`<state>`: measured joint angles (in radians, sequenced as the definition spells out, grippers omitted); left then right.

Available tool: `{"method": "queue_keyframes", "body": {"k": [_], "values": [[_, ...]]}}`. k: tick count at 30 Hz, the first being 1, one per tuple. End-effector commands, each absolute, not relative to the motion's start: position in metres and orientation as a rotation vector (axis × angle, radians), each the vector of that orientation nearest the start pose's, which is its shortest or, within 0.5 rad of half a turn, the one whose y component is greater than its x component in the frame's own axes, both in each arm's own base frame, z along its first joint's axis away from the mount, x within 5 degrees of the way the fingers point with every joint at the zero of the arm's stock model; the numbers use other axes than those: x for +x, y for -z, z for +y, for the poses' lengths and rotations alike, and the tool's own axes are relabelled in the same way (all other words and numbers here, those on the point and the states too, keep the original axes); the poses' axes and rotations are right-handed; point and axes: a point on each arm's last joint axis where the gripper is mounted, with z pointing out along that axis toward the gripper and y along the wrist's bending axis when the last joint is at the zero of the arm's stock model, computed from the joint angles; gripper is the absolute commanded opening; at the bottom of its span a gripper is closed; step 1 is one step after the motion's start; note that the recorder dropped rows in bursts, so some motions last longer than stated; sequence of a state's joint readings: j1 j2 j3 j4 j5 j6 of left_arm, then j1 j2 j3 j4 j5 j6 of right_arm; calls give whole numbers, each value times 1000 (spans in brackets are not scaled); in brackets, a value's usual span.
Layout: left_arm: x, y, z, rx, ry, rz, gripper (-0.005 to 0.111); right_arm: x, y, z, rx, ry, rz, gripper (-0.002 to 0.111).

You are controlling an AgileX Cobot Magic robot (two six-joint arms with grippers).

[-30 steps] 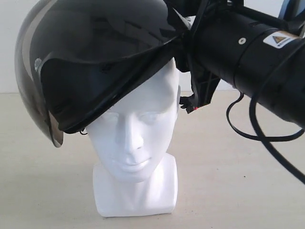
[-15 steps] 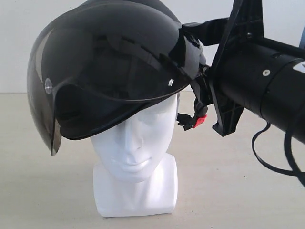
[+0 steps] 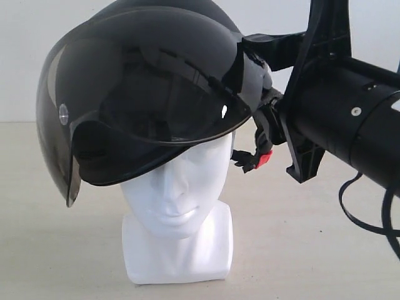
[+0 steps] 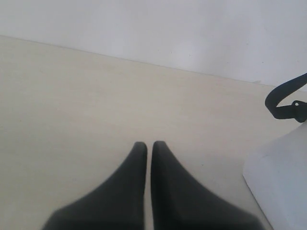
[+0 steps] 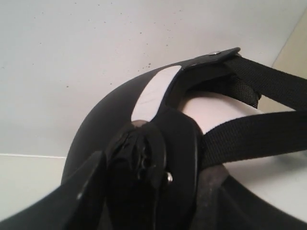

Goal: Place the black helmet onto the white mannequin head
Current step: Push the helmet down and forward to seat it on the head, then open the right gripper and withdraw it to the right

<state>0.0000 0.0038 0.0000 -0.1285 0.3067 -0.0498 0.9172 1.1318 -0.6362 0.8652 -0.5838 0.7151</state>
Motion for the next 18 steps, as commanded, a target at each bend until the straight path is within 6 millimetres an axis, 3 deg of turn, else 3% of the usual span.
{"method": "queue_keyframes", "body": {"k": [1,2,4,10,18], "values": [[54,-186,-4,-126,163,1787,4,172,-307,159,806,-1411,1625,72],[54,-186,-4,-126,163,1787,4,172,-306,159,817,-1412,1634,83],[54,-186,-4,-126,163,1787,4,171,-303,161,832,-1418,1677,92],[54,-186,-4,-126,163,1787,4,167,-300,163,789,-1412,1759,86],[54,-186,-4,-126,163,1787,4,152,-322,143,623,-1342,1723,85]]}}
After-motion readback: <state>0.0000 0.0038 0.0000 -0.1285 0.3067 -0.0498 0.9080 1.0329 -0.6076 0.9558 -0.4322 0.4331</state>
